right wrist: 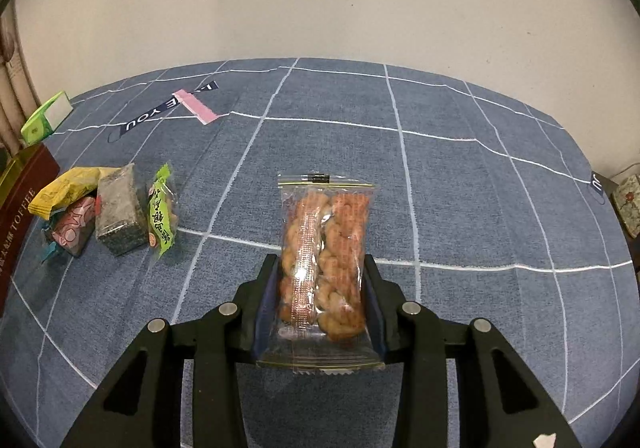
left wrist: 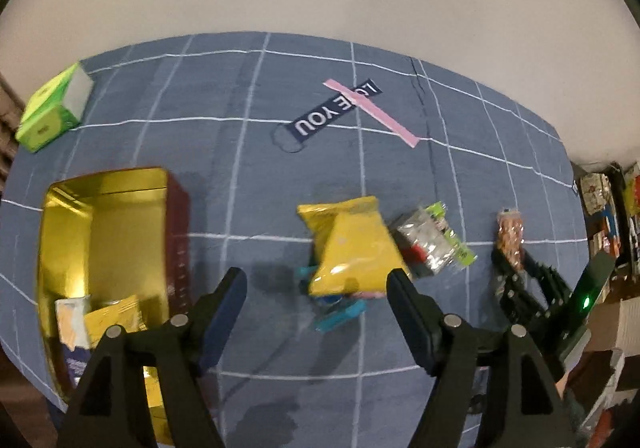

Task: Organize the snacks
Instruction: 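Grasp the second yellow snack bag with the left gripper while the right holds the twisted-snack bag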

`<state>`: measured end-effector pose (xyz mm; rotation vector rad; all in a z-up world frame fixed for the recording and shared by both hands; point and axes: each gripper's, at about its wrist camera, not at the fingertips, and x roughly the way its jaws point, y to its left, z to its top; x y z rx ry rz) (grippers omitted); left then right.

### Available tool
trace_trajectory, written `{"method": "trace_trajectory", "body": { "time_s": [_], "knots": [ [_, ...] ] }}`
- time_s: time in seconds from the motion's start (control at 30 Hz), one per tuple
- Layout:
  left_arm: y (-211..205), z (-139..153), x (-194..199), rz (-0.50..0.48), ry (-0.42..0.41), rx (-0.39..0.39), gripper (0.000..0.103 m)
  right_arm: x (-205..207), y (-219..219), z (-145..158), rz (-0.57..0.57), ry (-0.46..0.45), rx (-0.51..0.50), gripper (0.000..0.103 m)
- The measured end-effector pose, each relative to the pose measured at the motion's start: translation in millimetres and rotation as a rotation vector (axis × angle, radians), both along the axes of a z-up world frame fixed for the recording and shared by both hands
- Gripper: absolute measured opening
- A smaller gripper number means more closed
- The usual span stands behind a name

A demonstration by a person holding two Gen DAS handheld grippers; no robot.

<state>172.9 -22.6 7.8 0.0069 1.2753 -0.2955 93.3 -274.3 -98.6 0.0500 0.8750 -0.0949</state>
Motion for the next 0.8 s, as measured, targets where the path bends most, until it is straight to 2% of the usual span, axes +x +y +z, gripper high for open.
{"method": "trace_trajectory", "body": {
  "time_s": [0.2,0.4,0.57,0.8],
  "knots": [
    [-31,-16,18,-0.016,0.07,-0.001,0.074,1,-1,0,0.0,0.0,0.004,0.037],
    [-52,-30,30,-0.02,0.088,0.02,0.074,4,0,1,0.0,0.0,0.003,0.037],
    [-53,-41,36,0.014,0.1,0.042,0.074,-2,0,3,0.0,-0.002,0.01,0.038],
    [-43,-55,46,0.072,0.126,0.026,0.074,0,0,2,0.001,-0.002,0.014,0.039]
  ]
}}
